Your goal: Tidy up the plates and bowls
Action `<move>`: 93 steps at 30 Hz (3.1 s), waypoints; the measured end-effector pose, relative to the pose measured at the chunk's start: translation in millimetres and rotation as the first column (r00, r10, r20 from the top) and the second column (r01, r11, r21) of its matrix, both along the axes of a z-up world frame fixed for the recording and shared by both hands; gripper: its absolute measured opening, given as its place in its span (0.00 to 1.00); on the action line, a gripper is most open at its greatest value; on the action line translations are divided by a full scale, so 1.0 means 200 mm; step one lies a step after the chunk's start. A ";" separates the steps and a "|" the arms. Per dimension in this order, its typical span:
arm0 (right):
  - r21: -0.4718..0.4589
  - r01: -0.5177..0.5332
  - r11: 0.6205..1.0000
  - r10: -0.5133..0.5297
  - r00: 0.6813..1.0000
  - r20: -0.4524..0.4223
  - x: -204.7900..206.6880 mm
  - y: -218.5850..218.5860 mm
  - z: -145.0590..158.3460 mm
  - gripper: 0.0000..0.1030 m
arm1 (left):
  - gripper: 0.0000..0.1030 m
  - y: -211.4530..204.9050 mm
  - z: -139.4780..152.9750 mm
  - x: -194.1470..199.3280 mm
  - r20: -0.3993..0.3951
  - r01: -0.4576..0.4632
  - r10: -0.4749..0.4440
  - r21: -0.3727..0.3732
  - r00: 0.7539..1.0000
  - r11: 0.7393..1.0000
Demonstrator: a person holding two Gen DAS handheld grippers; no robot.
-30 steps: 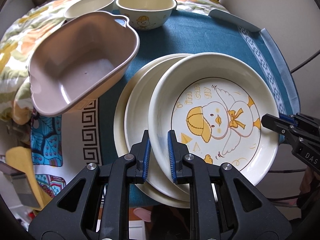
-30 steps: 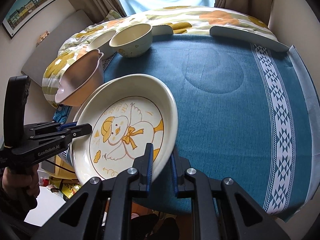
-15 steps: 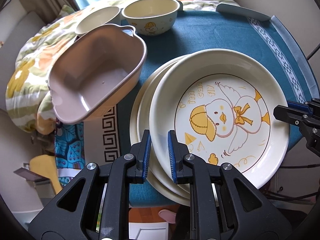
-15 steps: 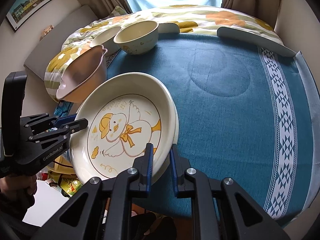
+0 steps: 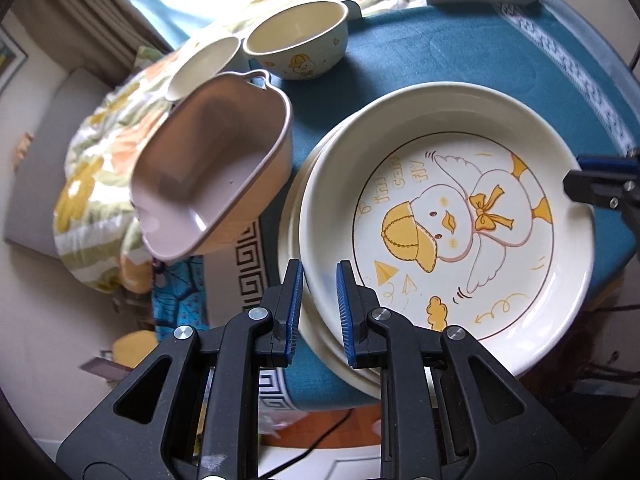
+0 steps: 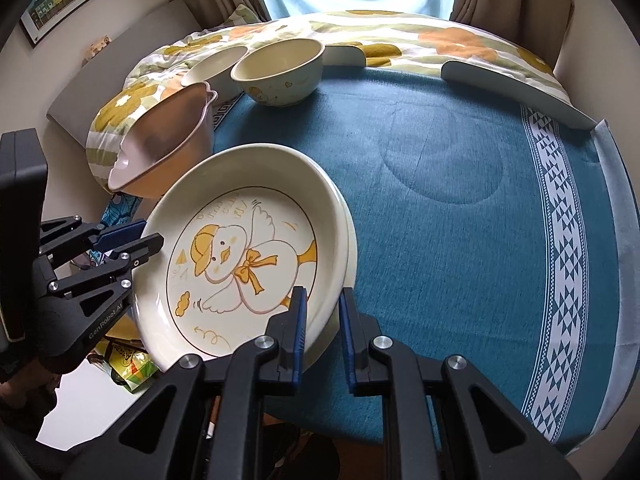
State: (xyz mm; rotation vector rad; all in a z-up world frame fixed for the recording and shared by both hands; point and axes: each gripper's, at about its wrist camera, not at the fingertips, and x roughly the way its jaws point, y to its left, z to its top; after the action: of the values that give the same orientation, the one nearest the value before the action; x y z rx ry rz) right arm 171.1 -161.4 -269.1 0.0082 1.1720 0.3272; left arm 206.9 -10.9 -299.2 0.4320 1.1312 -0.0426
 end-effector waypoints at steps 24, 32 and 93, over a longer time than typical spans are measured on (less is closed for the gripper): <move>0.119 -0.009 0.993 -0.015 0.981 0.196 0.04 -0.09 0.34 0.98 | 0.15 0.15 0.43 0.05 0.074 -0.097 0.118 -0.239 0.990 0.966; 0.153 -0.037 0.988 -0.002 0.968 0.251 0.08 -0.12 0.43 0.98 | 0.48 0.23 0.48 0.05 0.076 -0.162 0.188 -0.269 0.979 0.949; 0.087 -0.291 0.953 0.295 0.955 -0.036 0.72 0.71 0.03 0.10 | 0.16 0.90 0.14 0.43 -0.137 -0.413 0.406 -0.536 0.903 0.737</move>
State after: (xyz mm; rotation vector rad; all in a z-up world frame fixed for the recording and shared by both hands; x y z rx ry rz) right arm 315.7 -19.9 -263.1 -0.0883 1.2088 0.6400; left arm 293.0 169.6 -271.5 -0.3511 1.1449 0.0157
